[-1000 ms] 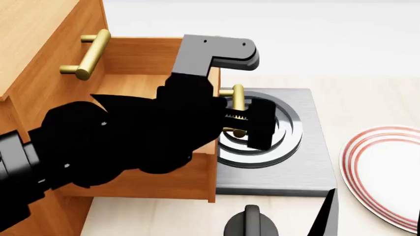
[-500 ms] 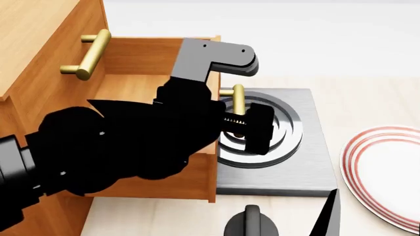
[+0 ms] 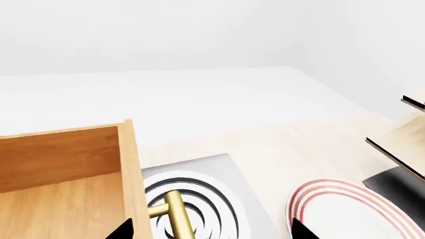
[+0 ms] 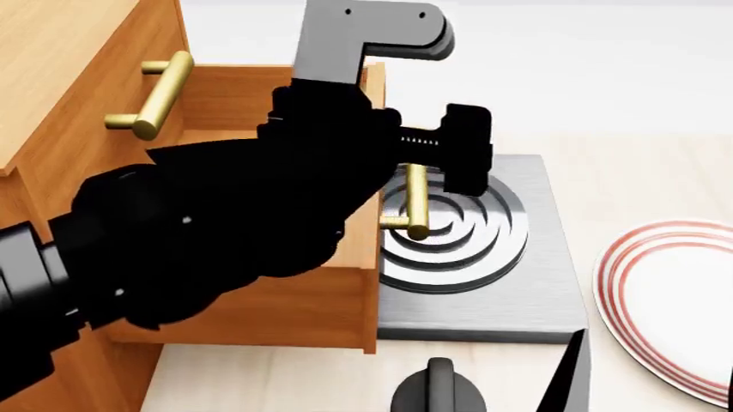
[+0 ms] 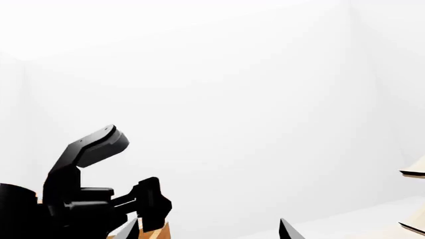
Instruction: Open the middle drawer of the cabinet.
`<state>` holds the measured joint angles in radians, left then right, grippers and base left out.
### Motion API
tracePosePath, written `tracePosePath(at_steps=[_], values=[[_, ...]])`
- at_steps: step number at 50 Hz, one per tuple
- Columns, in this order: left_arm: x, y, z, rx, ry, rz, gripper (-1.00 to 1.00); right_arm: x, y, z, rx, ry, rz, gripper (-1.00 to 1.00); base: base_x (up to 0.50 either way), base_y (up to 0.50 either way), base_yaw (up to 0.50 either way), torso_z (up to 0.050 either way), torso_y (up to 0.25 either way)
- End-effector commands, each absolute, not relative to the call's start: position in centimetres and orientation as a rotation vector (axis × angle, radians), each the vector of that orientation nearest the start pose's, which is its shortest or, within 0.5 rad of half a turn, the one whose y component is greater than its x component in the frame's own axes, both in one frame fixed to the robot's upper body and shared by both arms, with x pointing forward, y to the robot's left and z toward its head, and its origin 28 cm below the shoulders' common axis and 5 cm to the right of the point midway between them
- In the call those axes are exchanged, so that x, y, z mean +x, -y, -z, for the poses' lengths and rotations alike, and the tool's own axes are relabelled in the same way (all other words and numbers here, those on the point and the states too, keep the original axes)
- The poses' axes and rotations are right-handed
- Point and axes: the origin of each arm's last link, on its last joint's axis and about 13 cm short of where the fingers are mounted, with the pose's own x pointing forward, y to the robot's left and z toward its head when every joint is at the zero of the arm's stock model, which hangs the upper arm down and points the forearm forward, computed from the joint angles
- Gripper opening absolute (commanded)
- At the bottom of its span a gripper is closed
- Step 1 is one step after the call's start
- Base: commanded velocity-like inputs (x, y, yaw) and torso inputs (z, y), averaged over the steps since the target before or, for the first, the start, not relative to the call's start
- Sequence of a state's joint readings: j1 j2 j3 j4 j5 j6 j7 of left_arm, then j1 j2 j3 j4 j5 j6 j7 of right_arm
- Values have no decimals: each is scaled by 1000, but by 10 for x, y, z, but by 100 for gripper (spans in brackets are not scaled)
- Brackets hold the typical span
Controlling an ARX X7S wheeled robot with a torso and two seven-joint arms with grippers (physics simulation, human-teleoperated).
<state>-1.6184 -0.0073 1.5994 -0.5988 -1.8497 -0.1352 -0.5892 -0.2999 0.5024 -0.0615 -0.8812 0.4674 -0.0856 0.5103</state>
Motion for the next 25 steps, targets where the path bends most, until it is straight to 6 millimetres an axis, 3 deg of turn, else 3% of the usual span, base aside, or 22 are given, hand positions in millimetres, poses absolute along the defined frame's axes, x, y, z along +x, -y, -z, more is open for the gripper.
tracePosePath(at_steps=[1, 17, 21, 25], values=[[360, -41, -273, -77, -141, 331, 100, 126, 122, -155, 213, 500, 48, 100, 0, 0, 0, 0, 0], [368, -44, -281, 14, 121, 261, 100, 126, 122, -154, 213, 500, 47, 100, 0, 0, 0, 0, 0], [366, -41, -288, 128, 346, 289, 100, 126, 122, -154, 211, 498, 44, 100, 0, 0, 0, 0, 0], [365, -40, -291, 116, 393, 301, 100, 125, 122, -154, 210, 498, 43, 100, 0, 0, 0, 0, 0]])
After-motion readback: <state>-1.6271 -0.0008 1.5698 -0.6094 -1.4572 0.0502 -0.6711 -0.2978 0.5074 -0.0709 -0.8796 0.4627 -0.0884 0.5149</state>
